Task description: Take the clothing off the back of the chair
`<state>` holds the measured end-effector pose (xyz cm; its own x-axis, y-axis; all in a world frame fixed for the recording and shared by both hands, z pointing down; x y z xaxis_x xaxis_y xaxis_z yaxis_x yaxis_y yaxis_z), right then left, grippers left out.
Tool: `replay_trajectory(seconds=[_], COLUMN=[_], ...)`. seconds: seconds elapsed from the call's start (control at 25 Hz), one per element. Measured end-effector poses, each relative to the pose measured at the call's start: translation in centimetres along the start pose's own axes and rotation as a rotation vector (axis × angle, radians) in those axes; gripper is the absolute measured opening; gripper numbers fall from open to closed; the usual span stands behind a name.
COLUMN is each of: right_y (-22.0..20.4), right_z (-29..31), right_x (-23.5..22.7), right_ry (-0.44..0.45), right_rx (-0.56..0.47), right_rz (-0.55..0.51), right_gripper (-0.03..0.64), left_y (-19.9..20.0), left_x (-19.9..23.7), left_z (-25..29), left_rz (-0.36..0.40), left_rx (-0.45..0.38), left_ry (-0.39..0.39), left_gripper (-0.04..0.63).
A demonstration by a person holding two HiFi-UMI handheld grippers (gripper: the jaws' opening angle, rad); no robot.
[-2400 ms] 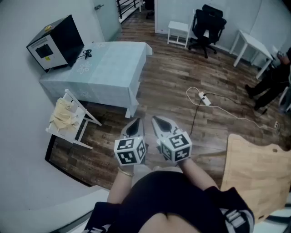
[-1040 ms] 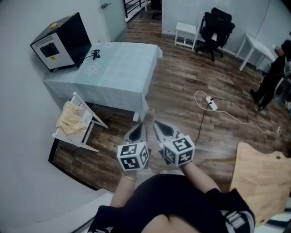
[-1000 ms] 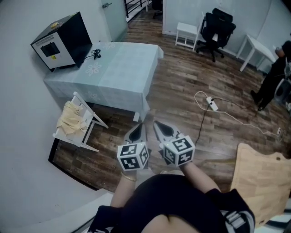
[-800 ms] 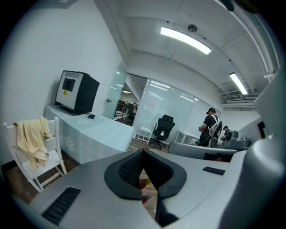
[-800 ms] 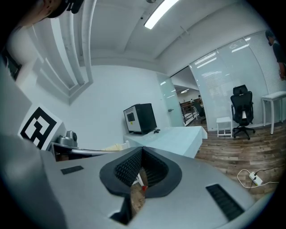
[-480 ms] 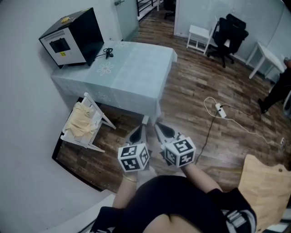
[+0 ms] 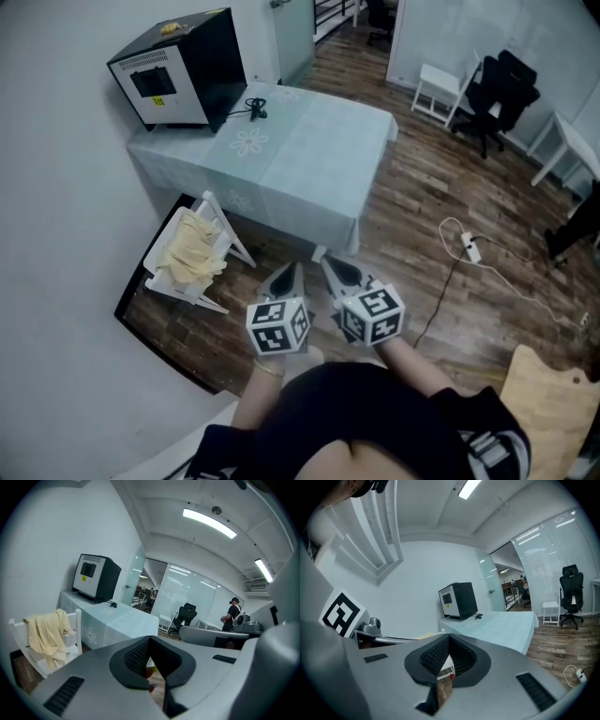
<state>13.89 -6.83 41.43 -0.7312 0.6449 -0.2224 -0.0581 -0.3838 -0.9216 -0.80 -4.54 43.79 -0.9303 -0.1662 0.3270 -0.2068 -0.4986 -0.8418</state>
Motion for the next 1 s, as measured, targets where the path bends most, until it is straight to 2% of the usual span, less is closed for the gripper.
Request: replay_trajectory(seconds=[0.56, 1.0], right_y=[2.3, 2.1], right_z=[9.9, 15.1], right_x=[6.6, 11.1], right_ry=[0.138, 0.22], right_rx=[0.025, 0.042], right_rz=[-0.065, -0.08], right_gripper=[0.012, 0.012], left_y=[2.9, 3.0], left_x=[10.6, 16.9], left_z=[-2.6, -5.3], left_rz=[-0.071, -0.11], left_rx=[-0.042, -0.063], left_ry=[0.125, 0.227], left_gripper=[0.0, 0.0])
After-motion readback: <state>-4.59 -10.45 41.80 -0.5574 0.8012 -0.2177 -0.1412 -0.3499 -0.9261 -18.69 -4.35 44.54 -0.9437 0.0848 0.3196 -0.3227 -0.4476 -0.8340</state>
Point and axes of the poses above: the fingertips, and each gripper's own axes: z forward along the fingers, x to its left, y out of its top, the point moved 9 cm from there along -z, backward along the fingers, and after that the axes turned 2 degrees about x, right-handed, at the moved point
